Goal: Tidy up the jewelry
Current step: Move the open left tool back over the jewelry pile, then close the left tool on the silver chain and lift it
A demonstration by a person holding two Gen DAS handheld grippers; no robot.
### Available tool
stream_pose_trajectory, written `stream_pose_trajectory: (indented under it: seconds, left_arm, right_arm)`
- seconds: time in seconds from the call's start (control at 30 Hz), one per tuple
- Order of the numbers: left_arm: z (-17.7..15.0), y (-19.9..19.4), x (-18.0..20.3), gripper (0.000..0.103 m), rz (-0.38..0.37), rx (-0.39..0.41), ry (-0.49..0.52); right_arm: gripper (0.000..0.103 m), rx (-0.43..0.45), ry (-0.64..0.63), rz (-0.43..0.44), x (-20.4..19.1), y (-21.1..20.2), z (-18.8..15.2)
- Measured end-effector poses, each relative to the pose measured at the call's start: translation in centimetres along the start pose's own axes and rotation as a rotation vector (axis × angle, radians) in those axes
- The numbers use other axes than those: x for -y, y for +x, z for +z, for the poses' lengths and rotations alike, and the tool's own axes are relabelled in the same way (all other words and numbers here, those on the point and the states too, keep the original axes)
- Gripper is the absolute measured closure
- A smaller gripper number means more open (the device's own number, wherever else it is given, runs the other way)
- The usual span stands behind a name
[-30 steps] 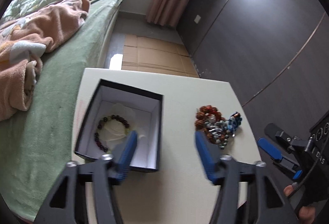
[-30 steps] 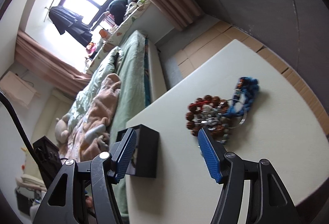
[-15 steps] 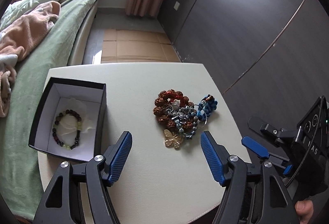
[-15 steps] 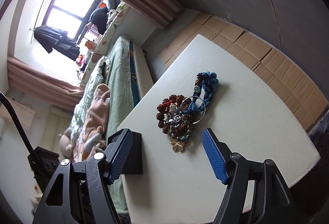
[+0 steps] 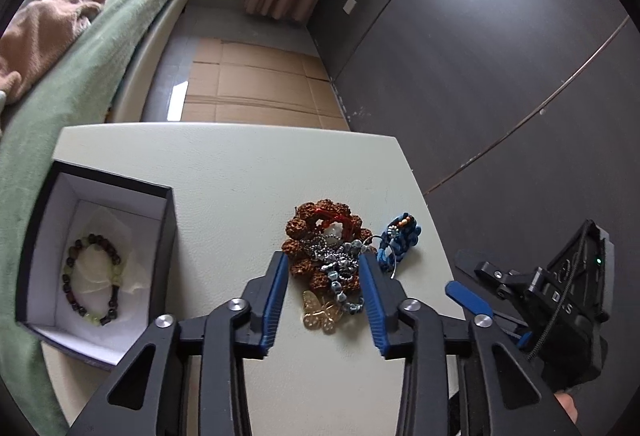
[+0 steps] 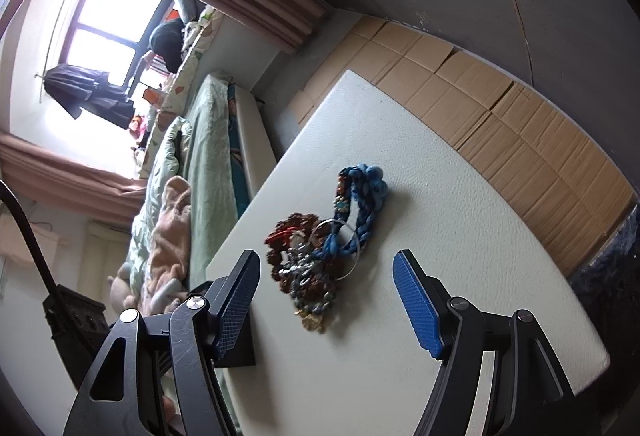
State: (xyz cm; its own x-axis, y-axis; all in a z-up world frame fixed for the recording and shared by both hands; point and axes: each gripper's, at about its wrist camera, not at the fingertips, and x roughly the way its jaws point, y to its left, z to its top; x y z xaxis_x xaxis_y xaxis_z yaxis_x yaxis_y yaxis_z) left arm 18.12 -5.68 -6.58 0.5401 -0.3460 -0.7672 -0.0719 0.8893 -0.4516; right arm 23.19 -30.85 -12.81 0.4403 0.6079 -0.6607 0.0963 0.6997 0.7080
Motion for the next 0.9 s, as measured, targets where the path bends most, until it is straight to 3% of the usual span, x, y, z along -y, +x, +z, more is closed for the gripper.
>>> stream_pose_trajectory:
  seconds: [0.13,0.33,0.9]
  left_arm:
    - [0.3,1.7,0.1,0.069,-0.019,-0.034,-0.01]
    - [0.6,3.8,0.2,0.069,-0.036,-0.076,-0.033]
    - [1.0,7.4,0.4,0.069,-0.022,-0.149,-0.043]
  right_arm:
    - [0.043,-0.048,0.016,-0.006,0.6,2.1,1.2]
    - [0.045,-0.118,-0.01,-0.028,-0.4,3.6,0.0]
    - [0.045,-0.118,0.038,-0.048,0.4,3.3,1.0]
